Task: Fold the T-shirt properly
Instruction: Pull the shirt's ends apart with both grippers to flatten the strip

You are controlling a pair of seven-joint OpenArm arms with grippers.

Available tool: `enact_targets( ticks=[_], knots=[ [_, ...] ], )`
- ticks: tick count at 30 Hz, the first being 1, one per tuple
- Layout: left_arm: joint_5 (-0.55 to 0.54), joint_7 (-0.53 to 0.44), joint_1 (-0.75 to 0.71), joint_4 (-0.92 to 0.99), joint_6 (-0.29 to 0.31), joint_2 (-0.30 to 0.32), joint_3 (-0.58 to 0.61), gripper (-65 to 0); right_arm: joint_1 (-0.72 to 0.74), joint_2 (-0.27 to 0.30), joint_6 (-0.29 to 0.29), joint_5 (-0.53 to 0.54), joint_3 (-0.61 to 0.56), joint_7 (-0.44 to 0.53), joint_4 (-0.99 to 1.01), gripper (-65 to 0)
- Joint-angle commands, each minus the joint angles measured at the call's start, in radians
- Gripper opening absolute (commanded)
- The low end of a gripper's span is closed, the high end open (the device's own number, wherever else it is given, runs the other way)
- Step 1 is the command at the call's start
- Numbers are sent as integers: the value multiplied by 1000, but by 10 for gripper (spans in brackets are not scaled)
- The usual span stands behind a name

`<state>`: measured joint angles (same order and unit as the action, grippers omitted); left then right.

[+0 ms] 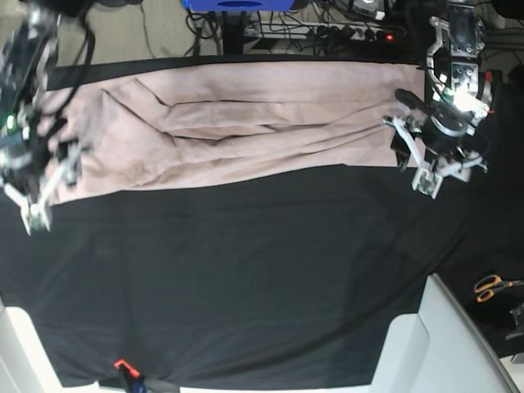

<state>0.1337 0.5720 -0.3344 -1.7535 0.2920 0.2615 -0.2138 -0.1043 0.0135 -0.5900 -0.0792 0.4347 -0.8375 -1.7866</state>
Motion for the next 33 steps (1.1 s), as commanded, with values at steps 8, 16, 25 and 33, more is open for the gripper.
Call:
enact_targets(
  ticks=[8, 16, 25, 33],
  knots=[
    [-4, -13, 5, 54, -4, -12, -54, -650, 203, 88, -97, 3, -14, 169, 462, -611],
    [2, -13, -4, 56, -4, -28, -57, -650, 295, 171, -95, 3, -15, 337, 789, -648],
    [4, -14, 5, 155, -4, -28, -57, -650, 317, 279, -94, 6, -14, 449, 963, -648],
    [4, -14, 8, 163, -4, -26, -57, -650, 332, 320, -94, 6, -15, 499, 1017, -648]
  ],
)
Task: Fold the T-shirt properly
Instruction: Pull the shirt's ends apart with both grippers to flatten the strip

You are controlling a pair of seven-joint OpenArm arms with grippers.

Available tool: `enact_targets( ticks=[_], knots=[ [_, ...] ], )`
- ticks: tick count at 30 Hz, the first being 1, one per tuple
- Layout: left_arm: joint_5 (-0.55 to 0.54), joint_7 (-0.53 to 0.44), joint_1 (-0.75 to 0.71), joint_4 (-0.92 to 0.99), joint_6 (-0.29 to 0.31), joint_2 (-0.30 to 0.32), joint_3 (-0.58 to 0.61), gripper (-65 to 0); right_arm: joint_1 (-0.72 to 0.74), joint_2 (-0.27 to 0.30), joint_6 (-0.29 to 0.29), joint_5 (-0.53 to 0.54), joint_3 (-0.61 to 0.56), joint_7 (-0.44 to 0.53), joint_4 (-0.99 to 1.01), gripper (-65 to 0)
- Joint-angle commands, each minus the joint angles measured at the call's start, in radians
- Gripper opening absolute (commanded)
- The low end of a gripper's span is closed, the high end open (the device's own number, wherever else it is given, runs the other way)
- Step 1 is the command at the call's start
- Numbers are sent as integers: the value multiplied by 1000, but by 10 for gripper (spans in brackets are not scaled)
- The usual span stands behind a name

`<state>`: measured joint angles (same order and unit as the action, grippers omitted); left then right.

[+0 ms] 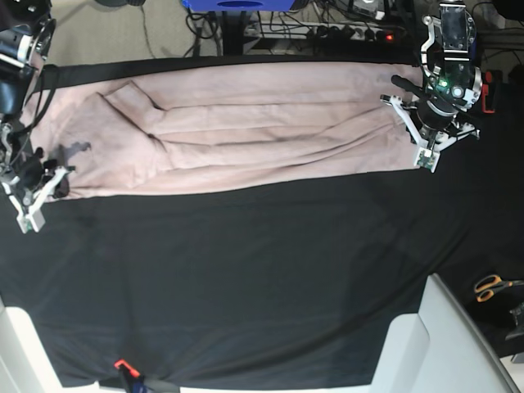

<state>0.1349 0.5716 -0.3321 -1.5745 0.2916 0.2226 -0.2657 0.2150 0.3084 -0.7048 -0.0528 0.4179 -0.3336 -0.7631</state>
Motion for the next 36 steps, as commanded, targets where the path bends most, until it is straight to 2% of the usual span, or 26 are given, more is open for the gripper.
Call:
enact_targets(
  ticks=[1, 4, 10, 14, 16, 19, 23, 28, 33, 36],
  knots=[
    [2, -14, 14, -19, -4, 13, -5, -650, 22, 25, 23, -20, 2, 1, 0, -648],
    [2, -14, 26, -20, -4, 14, -5, -650, 24, 27, 67, -22, -3, 8, 6, -648],
    [1, -14, 34, -60, -4, 11, -7, -650, 2, 13, 70, -20, -3, 3, -54, -650],
    [-5, -14, 34, -94, -4, 7, -7, -650, -50, -24, 70, -20, 3, 3, -200, -650],
    [1, -14, 34, -112, -4, -21, -7, -650, -87, -38, 70, -19, 3, 3, -289, -650],
    [1, -14, 32, -114, -4, -30, -7, -650, -145, -74, 70, -19, 2, 1, -431, -650],
    [-2, -15, 67, -33, -4, -30, -5, -650, -176, -110, 70, -19, -1, -75, -513, -650],
    [-4, -19, 110, 66, -4, -25, -5, -650, -187, -128, 69, -19, -1, -85, -517, -650],
    [4, -127, 141, 181, -4, -24, -1, -650, -193, -130, 69, -19, 0, -85, -519, -650],
    [4, -141, 176, 259, -4, -24, -2, -650, -194, -130, 69, -19, 2, -85, -519, -650]
  ],
)
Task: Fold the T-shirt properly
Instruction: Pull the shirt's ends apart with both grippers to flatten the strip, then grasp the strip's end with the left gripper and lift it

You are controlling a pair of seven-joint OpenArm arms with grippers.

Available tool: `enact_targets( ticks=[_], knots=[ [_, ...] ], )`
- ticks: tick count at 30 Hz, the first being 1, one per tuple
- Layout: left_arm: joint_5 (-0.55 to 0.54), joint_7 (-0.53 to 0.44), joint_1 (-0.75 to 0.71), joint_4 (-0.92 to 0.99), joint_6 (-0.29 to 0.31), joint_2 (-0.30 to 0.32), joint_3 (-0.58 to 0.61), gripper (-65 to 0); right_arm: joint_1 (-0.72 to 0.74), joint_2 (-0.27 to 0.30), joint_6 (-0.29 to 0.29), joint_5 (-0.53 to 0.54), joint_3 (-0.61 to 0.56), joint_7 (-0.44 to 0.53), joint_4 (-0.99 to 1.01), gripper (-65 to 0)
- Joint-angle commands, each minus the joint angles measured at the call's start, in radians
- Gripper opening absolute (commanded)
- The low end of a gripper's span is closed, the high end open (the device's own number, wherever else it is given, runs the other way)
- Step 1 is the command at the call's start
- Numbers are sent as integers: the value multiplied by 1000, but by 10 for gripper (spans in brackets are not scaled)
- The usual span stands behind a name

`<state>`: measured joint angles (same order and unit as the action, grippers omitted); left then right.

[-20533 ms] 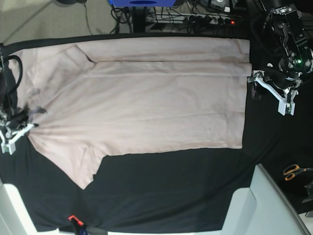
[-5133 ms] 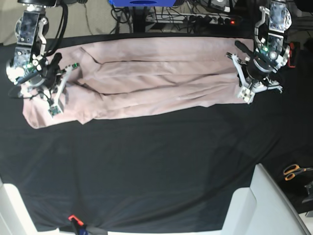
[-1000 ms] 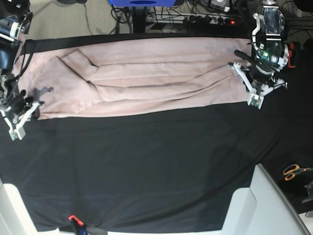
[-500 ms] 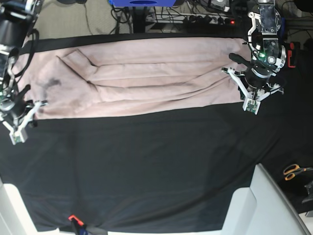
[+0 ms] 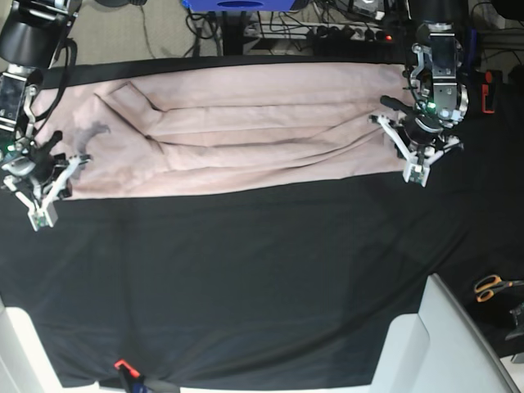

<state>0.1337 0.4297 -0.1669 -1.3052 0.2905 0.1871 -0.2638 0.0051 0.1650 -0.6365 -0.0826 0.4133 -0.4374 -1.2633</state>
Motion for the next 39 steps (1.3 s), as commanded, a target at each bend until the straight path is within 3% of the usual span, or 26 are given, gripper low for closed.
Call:
enact_targets(
  ticks=[1, 13, 21, 29, 32, 37, 39],
  knots=[
    [5, -1, 20, 9, -3, 12, -5, -650, 16, 14, 1, 11, 8, 19, -19, -650],
    [5, 8, 88, -6, -3, 44, -4, -650, 3, -2, 8, 11, 16, 21, -19, -650],
    [2, 10, -44, -239, -3, 39, -22, -650, 11, -5, 7, 8, 89, -7, -11, -650],
    [-6, 105, -155, -399, 0, -2, -127, -650, 49, 0, 8, 8, 147, -30, 144, -650],
    [-6, 103, -188, -425, 0, -2, -127, -650, 62, 29, 8, 10, 180, -28, 175, -650],
    [-7, 100, -211, -426, 0, -4, -127, -650, 36, 25, -1, 11, 180, -34, 75, -650],
    [-9, 99, -222, -431, 0, -10, -130, -650, -1, -14, -26, 11, 180, -34, -16, -650]
  ],
)
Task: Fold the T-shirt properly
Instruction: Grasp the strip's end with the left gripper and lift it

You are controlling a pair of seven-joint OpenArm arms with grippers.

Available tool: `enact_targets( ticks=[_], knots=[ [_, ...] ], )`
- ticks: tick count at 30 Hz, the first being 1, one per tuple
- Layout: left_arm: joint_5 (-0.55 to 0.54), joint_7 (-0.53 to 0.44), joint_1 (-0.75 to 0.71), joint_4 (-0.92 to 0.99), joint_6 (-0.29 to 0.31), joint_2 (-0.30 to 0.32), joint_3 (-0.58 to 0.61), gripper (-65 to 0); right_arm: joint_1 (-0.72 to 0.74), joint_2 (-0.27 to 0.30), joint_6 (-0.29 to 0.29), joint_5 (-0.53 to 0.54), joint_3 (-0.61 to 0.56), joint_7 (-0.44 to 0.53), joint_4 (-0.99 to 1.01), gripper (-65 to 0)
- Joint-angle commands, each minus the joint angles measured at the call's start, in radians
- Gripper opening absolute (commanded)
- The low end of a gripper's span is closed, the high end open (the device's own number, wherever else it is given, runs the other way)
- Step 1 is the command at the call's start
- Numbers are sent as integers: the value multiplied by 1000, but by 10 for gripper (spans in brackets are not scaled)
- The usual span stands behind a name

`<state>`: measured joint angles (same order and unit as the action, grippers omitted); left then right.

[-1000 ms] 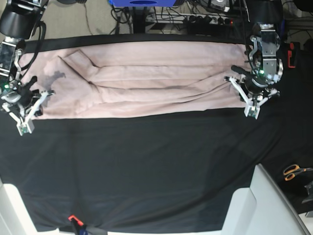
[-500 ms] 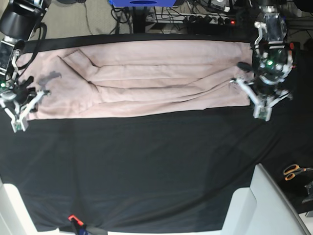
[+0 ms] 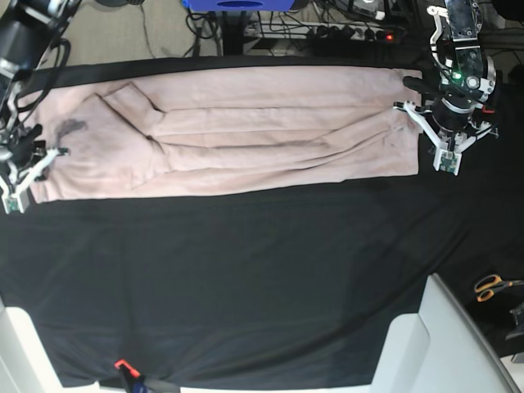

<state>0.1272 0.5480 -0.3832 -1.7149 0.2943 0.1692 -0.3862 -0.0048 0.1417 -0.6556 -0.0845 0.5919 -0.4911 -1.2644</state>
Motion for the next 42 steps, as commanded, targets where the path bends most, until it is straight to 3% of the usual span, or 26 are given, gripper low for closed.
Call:
enact_targets(
  ticks=[1, 3, 6, 9, 10, 14, 16, 17, 31, 40, 42],
  knots=[
    [-4, -19, -7, -23, -4, 8, -7, -650, -10, -9, -31, 13, 3, 19, -65, -650],
    [-62, -19, -10, -24, -2, 8, -10, -650, -68, -63, -43, 13, 4, 19, -194, -650],
    [-255, -18, -61, -29, 24, 17, -78, -650, -159, -132, -43, 13, 0, 19, -357, -650],
    [-484, -13, -109, -17, 173, 68, -141, -650, -225, -173, -43, 13, 0, 19, -427, -650],
    [-541, -13, -119, -7, 216, 76, -155, -594, -235, -179, -43, 13, 0, 19, -427, -650],
    [-754, -12, -133, 82, 389, 97, -228, -188, -266, -182, -43, 13, 0, 19, -424, -650],
    [-822, -12, -130, 140, 404, 97, -262, -82, -272, -182, -43, 13, 0, 19, -424, -650],
    [-840, -12, -127, 163, 404, 97, -270, -63, -272, -182, -43, 13, 0, 19, -424, -650],
    [-846, -12, 54, 505, 404, 95, -257, -64, -303, -181, -43, 13, -2, 19, -423, -650],
    [-845, -15, 102, 605, 404, 95, -113, -66, -323, -181, -43, 13, -2, 21, -423, -650],
    [-845, -16, 100, 606, 404, 91, -106, -92, -324, -181, -43, 13, -2, 21, -423, -650]
  ],
)
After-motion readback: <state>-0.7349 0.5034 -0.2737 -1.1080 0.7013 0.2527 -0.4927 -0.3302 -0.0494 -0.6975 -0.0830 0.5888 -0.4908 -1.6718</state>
